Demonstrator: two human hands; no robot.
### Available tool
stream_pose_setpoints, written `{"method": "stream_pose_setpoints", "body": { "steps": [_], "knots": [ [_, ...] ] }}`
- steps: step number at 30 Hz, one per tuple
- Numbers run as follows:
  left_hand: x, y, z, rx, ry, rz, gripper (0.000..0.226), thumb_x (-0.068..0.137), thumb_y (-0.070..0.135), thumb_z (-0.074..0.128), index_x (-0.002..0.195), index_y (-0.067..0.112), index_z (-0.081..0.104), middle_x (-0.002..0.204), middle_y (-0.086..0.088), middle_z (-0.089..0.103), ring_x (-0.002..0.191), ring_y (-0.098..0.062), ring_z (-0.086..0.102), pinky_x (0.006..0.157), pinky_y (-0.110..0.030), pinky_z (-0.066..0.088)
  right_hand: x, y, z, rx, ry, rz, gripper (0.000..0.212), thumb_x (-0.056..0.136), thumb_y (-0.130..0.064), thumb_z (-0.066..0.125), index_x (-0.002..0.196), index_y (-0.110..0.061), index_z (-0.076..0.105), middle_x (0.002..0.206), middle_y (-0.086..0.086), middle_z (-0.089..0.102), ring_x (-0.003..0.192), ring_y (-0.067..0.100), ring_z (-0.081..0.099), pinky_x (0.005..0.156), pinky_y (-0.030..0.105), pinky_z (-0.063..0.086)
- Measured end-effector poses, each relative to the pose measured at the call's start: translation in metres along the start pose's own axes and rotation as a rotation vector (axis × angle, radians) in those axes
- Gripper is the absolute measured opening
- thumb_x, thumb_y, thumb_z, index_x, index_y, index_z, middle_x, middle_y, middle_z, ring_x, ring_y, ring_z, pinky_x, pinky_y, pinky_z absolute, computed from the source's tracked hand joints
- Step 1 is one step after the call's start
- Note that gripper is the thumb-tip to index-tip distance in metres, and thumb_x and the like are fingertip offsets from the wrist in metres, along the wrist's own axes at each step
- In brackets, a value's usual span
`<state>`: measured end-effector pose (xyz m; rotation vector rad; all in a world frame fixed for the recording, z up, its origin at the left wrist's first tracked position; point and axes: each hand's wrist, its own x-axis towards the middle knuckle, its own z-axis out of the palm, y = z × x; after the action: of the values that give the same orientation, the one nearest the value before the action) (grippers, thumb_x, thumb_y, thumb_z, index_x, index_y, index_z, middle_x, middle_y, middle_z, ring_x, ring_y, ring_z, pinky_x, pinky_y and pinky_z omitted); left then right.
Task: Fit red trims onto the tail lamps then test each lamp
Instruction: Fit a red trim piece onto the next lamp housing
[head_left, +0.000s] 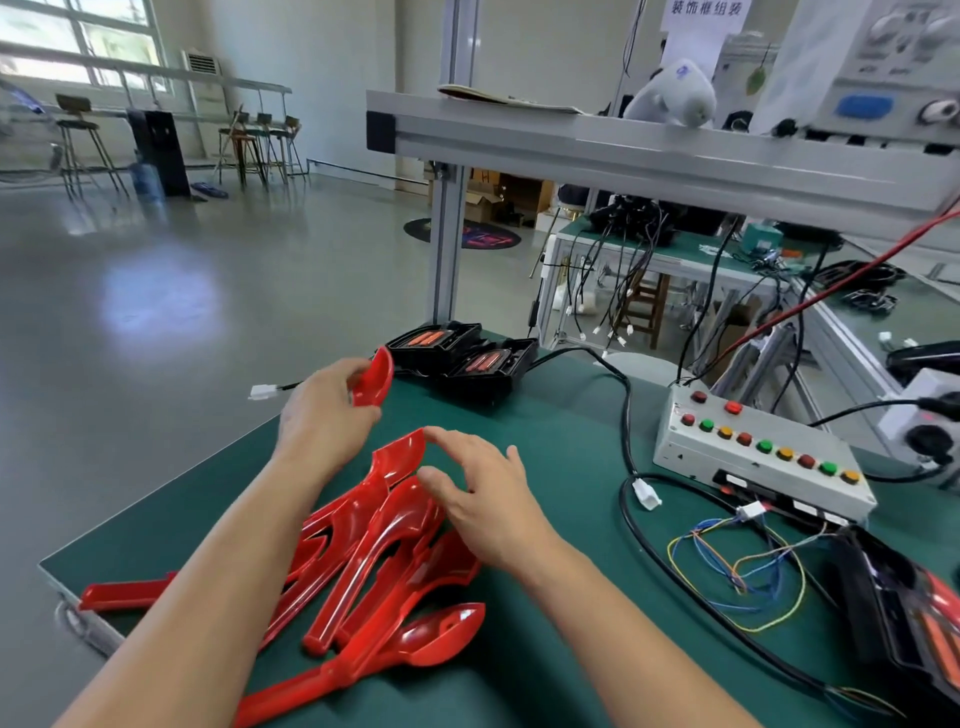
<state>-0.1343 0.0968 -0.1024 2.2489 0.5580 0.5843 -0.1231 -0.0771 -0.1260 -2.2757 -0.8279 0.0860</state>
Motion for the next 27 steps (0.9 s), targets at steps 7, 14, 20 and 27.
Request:
{"method": "stream_pose_setpoints", "body": {
  "steps": [7, 14, 20, 27],
  "knots": [
    [-0.025, 0.075, 0.031, -0.991, -0.431, -0.156, 0.049, 0.086, -0.011, 0.055, 0.131, 0.008, 0.049, 0.095, -0.006, 0.061, 0.075, -0.017, 0.06, 0.062, -0.033, 0.056, -0.023, 0.014, -0.021, 0.284, 0.209, 0.047, 0.051, 0.098, -0.023, 0.053, 0.147, -0.03, 0.038, 0.13, -0.003, 0.06, 0.119, 0.012, 0.052, 0.108, 0.041, 0.038],
    [-0.042, 0.101, 0.066, -1.222, -0.696, -0.251, 0.042, 0.091, -0.014, 0.042, 0.128, 0.005, 0.048, 0.092, -0.012, 0.057, 0.083, -0.026, 0.064, 0.066, -0.035, 0.058, -0.058, 0.039, -0.046, 0.216, 0.394, 0.099, 0.056, 0.096, -0.015, 0.056, 0.145, -0.035, 0.04, 0.101, -0.014, 0.064, 0.085, 0.008, 0.061, 0.084, 0.025, 0.047],
    [-0.057, 0.121, 0.098, -1.243, -0.864, -0.261, 0.045, 0.091, -0.016, 0.038, 0.125, 0.01, 0.051, 0.097, -0.015, 0.06, 0.083, -0.026, 0.067, 0.072, -0.039, 0.058, -0.089, 0.054, -0.068, -0.036, 0.408, 0.149, 0.058, 0.099, -0.021, 0.05, 0.149, -0.038, 0.027, 0.109, -0.001, 0.063, 0.096, 0.023, 0.06, 0.086, 0.035, 0.046],
    [-0.079, 0.148, 0.141, -1.02, -0.893, -0.204, 0.03, 0.094, 0.01, 0.053, 0.125, 0.01, 0.055, 0.113, -0.011, 0.067, 0.093, -0.022, 0.062, 0.079, -0.036, 0.048, -0.129, 0.07, -0.102, -0.312, 0.5, 0.313, 0.054, 0.103, -0.027, 0.038, 0.153, -0.034, 0.017, 0.13, -0.002, 0.056, 0.111, 0.025, 0.057, 0.092, 0.037, 0.043]
  ]
}}
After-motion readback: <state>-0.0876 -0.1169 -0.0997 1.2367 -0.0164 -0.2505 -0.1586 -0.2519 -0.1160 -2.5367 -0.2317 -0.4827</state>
